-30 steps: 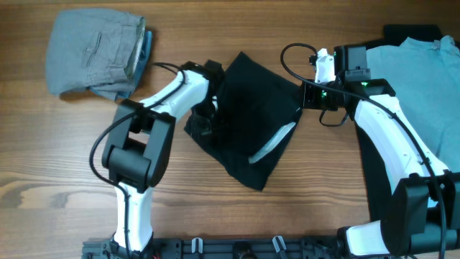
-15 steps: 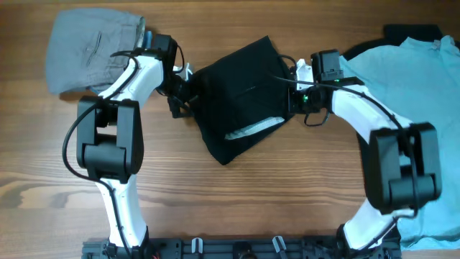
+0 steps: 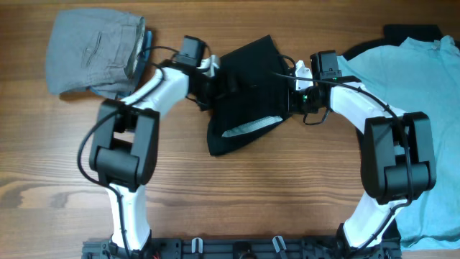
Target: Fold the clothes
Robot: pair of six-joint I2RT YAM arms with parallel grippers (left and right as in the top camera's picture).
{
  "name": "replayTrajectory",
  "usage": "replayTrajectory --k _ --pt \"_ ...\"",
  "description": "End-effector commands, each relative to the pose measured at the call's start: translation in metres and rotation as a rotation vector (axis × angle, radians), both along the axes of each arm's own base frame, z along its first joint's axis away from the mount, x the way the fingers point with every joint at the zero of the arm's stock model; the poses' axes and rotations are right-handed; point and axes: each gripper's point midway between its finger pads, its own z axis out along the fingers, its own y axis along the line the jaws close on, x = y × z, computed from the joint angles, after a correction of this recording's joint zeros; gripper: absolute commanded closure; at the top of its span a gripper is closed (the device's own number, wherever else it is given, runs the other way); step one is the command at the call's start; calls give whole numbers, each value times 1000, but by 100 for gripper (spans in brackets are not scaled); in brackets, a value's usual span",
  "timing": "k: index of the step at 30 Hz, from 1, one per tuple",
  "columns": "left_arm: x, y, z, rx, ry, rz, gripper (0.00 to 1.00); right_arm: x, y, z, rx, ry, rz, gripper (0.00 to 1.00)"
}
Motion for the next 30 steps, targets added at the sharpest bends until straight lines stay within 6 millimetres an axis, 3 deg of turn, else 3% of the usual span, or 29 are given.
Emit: replayTrajectory --k 1,5,7,10,13,15,17,18,19,21,22,25,27,28,30 --pt "-22 -30 -47 85 62 45 13 -21 -2 -37 -45 97 16 86" --pt "-23 -33 -55 182 23 66 48 -22 -2 -37 -47 102 18 86" --pt "-28 -31 -58 200 38 60 80 -24 -3 -38 -49 107 22 87" --pt "-39 -16 -63 249 60 3 93 -25 -5 -36 -50 116 19 89" --pt "-50 14 -53 295 132 -10 96 -25 -13 -15 -48 106 0 89" --pt "-42 32 -26 293 118 -3 96 -20 -17 11 -41 54 -15 89" --pt "-24 50 19 277 58 18 96 -13 -21 45 -32 -30 -29 88" --pt "-9 62 51 261 -4 38 96 -11 -22 64 -28 -80 -32 87" --pt "11 83 98 241 -101 84 96 -9 -22 83 -23 -131 -33 85" --pt "35 116 152 224 -230 159 96 -8 -22 100 -18 -175 -35 85" --pt "52 145 185 216 -311 237 96 -8 -22 104 -16 -184 -37 84" --pt "76 198 219 217 -413 358 96 -10 -22 103 -16 -177 -37 85" --pt "94 243 236 226 -515 424 96 -10 -22 103 -11 -170 -50 84" --pt "101 273 235 255 -543 468 96 -10 -22 103 -8 -165 -58 85" --pt "104 314 221 326 -516 551 96 -11 -22 102 -2 -152 -74 84"
